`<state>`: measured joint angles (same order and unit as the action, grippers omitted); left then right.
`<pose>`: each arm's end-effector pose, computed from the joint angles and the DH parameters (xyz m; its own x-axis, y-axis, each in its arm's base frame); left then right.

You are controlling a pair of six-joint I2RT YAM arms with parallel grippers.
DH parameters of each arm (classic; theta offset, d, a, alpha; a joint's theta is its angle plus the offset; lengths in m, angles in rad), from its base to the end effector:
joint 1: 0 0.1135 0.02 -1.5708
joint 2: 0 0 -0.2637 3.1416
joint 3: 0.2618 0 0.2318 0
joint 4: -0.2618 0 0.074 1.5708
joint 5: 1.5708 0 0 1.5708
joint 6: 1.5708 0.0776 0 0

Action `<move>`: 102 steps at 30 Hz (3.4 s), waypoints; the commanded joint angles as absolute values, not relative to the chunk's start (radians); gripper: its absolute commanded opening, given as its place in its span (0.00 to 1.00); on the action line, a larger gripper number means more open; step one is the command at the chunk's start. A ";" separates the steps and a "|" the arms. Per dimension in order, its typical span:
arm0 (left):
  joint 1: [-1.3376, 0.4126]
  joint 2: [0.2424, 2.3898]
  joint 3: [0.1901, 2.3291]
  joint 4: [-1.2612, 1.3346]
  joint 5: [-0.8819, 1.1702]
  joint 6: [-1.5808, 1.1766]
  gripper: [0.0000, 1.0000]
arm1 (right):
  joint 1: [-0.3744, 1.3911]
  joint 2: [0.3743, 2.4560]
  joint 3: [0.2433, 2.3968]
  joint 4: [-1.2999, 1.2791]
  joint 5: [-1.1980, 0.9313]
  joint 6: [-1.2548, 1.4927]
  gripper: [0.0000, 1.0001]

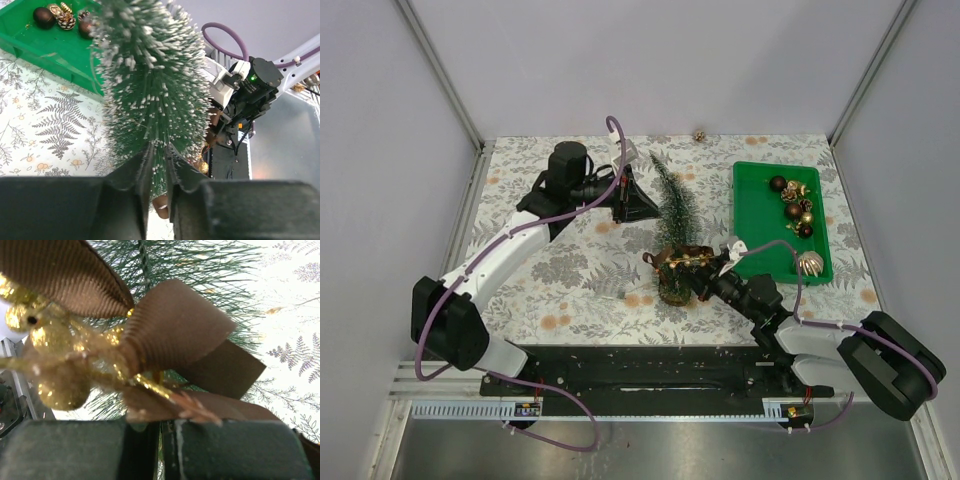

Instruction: Decorate the small christmas tree

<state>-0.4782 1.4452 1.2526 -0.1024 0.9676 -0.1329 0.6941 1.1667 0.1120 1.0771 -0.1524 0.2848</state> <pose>0.2646 -0.2091 0.3568 -0.3831 0.1139 -0.9166 0.9179 0.1575 -0.3641 0.1690 0.1560 0.1942 -0.1939 0.1999 -0.9604 -0.7236 0.6319 0.2776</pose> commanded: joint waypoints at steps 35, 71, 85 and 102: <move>-0.394 1.221 1.112 -0.133 0.997 -0.075 0.00 | 0.700 0.952 0.255 0.628 -0.161 0.236 0.56; -0.388 1.170 1.103 -0.100 0.963 -0.084 0.00 | 0.333 1.772 1.672 -0.220 0.121 0.265 0.86; -0.377 1.213 1.132 -0.114 0.977 -0.143 0.00 | 0.201 2.620 2.517 -0.351 0.075 0.396 0.92; -0.367 1.172 1.086 -0.107 0.979 -0.146 0.00 | 0.144 2.050 1.775 -0.245 0.204 0.420 0.88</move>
